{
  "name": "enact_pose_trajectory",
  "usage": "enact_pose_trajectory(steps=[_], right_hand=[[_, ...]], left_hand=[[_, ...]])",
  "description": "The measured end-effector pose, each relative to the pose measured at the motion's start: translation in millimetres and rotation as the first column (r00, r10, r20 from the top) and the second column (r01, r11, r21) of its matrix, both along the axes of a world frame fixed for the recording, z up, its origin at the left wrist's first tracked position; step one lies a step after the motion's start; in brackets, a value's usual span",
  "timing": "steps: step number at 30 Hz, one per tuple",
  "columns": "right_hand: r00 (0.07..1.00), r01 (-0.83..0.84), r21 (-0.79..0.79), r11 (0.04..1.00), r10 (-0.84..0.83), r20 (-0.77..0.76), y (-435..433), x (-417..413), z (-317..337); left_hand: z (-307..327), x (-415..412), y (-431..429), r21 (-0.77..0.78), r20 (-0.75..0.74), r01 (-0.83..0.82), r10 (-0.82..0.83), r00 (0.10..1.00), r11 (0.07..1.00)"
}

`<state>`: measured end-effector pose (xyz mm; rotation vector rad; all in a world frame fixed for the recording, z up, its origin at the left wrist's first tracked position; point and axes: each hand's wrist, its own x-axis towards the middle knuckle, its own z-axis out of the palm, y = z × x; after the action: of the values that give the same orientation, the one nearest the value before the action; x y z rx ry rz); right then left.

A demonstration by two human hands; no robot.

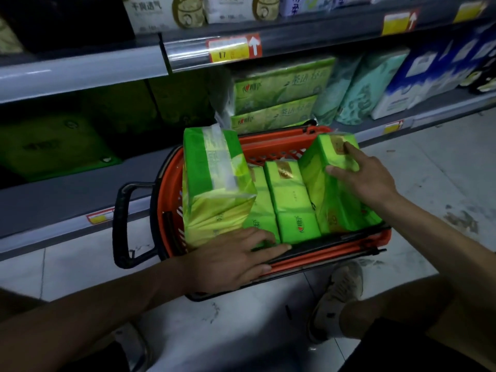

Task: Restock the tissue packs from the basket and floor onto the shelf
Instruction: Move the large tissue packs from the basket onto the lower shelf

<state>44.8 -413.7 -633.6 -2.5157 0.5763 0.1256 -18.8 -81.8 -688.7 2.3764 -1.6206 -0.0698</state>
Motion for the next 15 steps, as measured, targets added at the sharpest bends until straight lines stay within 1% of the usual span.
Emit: enact_pose_trajectory(steps=[3, 5, 7, 8, 9, 10, 13, 15], right_hand=[[1.000, -0.011, 0.012, 1.000, 0.011, -0.006, 1, 0, -6], [0.994, -0.034, 0.049, 0.998, 0.038, -0.100, 1, 3, -4], [0.967, -0.075, 0.085, 0.994, 0.093, -0.239, 1, 5, -3], [0.950, -0.089, 0.093, 0.992, 0.112, -0.292, 4, 4, -3], [0.942, -0.103, 0.079, 0.992, 0.123, -0.312, 6, 4, -3], [0.944, -0.116, 0.045, 0.992, 0.124, -0.305, 9, 4, -3], [0.969, -0.153, -0.090, 0.984, 0.131, -0.212, 17, 4, 2], [0.980, -0.155, -0.139, 0.978, 0.134, -0.147, 23, 4, 6]], left_hand=[[1, -2, 0, 0.066, -0.150, 0.009, 0.001, 0.989, 0.998], [3, -2, -1, 0.070, -0.222, 0.018, -0.002, 0.975, 0.997], [4, -3, -1, 0.052, -0.230, 0.020, -0.007, 0.973, 0.998], [3, -4, -2, 0.040, -0.230, 0.019, -0.010, 0.973, 0.999], [3, -5, -2, 0.034, -0.241, 0.016, -0.007, 0.971, 0.999], [2, -6, -1, 0.030, -0.253, 0.010, -0.002, 0.967, 0.999], [-1, -9, 0, 0.008, -0.258, 0.005, -0.003, 0.966, 1.000], [-2, -10, 0, 0.037, -0.295, -0.006, 0.016, 0.955, 0.999]])
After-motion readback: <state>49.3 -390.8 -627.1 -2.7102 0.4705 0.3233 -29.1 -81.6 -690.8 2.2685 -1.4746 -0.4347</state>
